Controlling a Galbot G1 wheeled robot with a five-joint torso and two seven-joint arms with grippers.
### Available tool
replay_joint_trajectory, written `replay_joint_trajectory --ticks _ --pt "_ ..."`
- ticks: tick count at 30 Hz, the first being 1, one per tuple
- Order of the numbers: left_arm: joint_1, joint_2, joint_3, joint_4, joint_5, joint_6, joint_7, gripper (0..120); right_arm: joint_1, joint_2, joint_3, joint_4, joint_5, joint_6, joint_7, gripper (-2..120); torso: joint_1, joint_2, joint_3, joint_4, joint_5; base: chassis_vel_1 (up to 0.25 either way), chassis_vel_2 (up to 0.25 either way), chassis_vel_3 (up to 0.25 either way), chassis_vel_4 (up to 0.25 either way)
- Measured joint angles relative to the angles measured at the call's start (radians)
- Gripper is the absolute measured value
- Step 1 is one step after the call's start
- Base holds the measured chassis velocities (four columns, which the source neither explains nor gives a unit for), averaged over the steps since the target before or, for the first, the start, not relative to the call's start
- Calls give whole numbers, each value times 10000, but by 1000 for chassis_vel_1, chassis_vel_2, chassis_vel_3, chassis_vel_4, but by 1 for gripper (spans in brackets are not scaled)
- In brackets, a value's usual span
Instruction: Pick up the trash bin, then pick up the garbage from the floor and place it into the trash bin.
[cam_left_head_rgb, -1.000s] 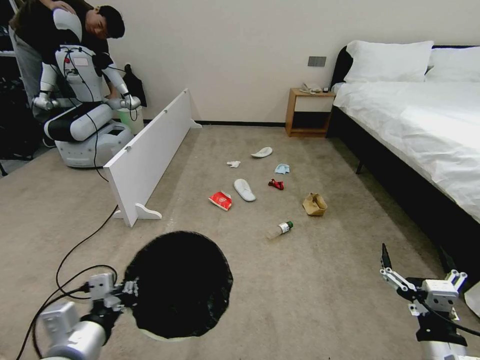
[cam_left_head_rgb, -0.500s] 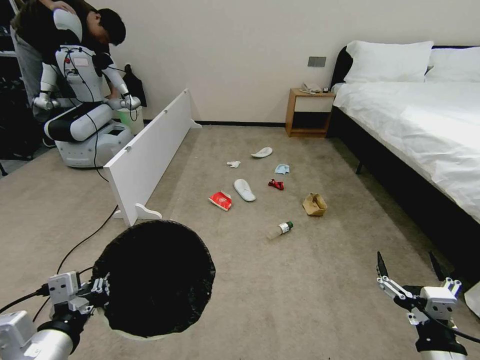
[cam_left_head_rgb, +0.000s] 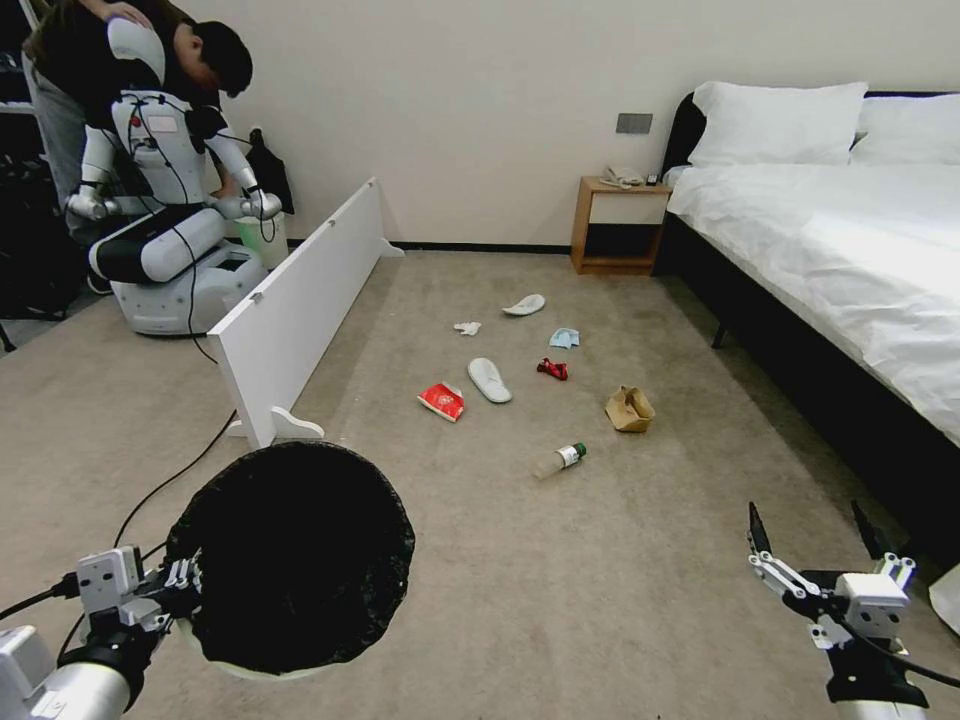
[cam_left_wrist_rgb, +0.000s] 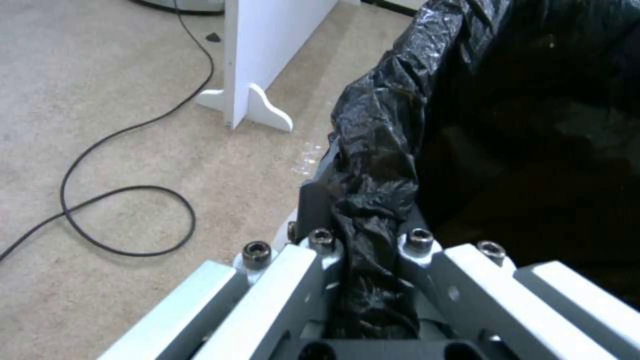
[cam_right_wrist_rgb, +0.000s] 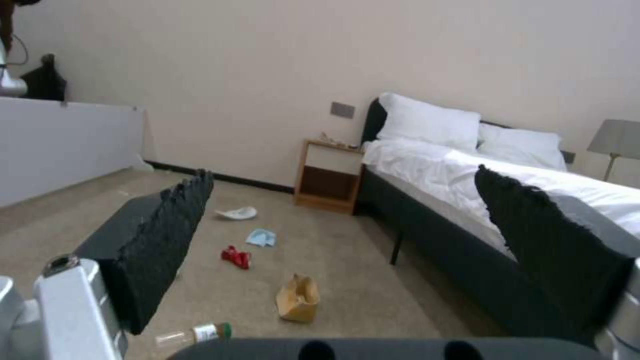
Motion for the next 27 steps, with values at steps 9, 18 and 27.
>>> replay_joint_trajectory --ticks 9,18,27 --pt "119 193 -285 92 -795 416 -267 3 8 5 5 -39 50 114 -171 100 0 1 0 1 0 0 0 0 0" --pt "-110 780 -624 -151 -2980 1803 -1614 3 -25 22 -64 -61 32 209 -382 100 0 1 0 0 -1 -18 21 26 -16" --pt "-372 1034 -828 -157 -3587 2005 -1930 3 -37 57 -148 -64 4 316 -567 100 0 0 0 1 1 -69 88 83 -80"
